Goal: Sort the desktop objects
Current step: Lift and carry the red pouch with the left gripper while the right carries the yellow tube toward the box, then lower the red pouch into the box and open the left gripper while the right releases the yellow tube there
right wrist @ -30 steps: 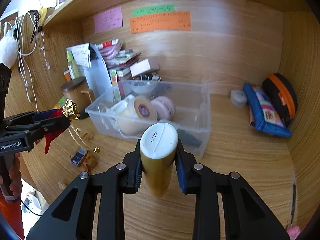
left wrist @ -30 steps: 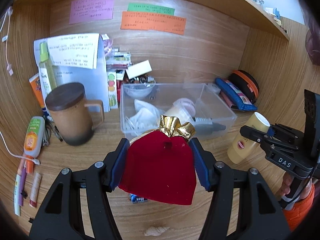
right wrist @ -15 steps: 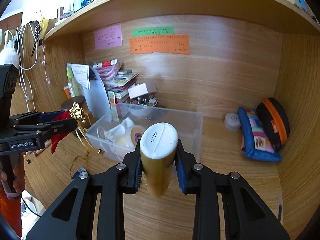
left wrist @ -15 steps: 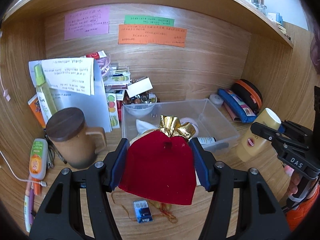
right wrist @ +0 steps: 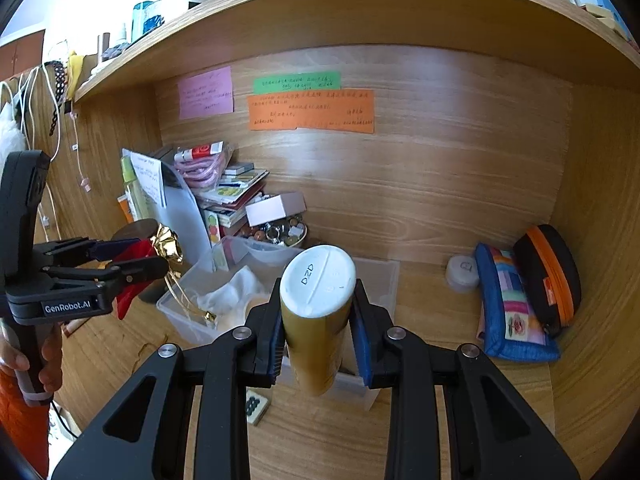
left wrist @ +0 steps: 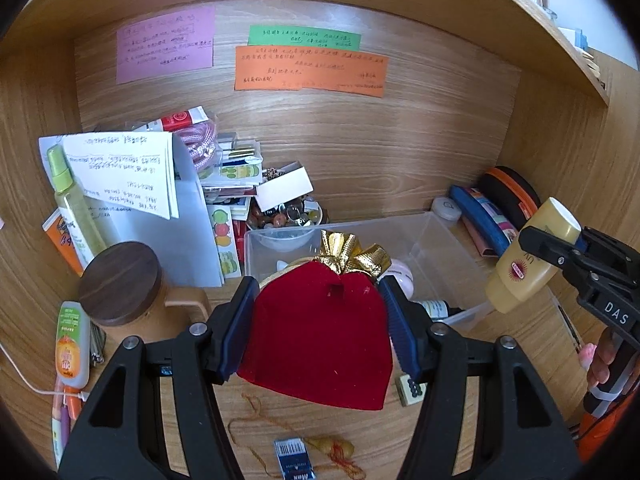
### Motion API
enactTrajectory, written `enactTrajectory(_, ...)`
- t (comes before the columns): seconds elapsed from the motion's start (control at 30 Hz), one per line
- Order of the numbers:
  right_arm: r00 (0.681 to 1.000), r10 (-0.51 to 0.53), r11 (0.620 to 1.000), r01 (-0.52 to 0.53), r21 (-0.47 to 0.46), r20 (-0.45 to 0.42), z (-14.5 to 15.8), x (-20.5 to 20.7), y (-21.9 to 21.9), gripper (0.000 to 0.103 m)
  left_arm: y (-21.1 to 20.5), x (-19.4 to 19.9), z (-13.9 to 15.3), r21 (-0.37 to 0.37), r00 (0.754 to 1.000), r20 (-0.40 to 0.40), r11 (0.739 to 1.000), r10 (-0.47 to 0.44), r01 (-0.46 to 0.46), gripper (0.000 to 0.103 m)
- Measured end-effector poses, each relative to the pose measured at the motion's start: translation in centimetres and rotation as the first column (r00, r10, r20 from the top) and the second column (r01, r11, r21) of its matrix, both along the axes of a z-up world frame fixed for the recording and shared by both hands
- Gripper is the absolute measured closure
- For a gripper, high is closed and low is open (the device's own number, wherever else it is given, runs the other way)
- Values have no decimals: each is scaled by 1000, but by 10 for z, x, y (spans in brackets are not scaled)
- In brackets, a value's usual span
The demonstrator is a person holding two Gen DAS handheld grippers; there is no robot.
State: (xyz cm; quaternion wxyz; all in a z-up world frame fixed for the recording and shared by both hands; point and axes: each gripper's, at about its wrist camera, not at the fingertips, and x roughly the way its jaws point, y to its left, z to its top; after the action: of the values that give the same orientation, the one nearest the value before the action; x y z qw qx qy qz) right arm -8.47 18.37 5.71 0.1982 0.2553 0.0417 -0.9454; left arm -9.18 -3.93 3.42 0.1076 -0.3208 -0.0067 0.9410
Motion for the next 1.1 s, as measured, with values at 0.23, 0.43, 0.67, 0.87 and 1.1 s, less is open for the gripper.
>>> enactTrajectory(0.23,1000,-2,1000,2,0,3,2,-20,-2,77,2,-19,-3,-2,1000,11,1000,-8,8,42)
enactTrajectory(0.43,1000,-8,1000,8,12,26,-7,-41,-6,77,4,-38,-12,-7,999,32,1000,-9,9,42)
enactTrajectory(0.67,997,-6,1000,4,27,72,-24,-67,-9,77,7,-63,-29,-15,997,71,1000,-13,14,42)
enactTrajectory(0.87,994,-9,999,4,51,111,-42,-87,-14,77,10,-82,-49,-18,993,115,1000,-16,18,42)
enactTrajectory(1.1,993,-8,994,-5,109,118,-59,-95,-25,77,15,-91,-65,-27,989,145,999,-27,31,42)
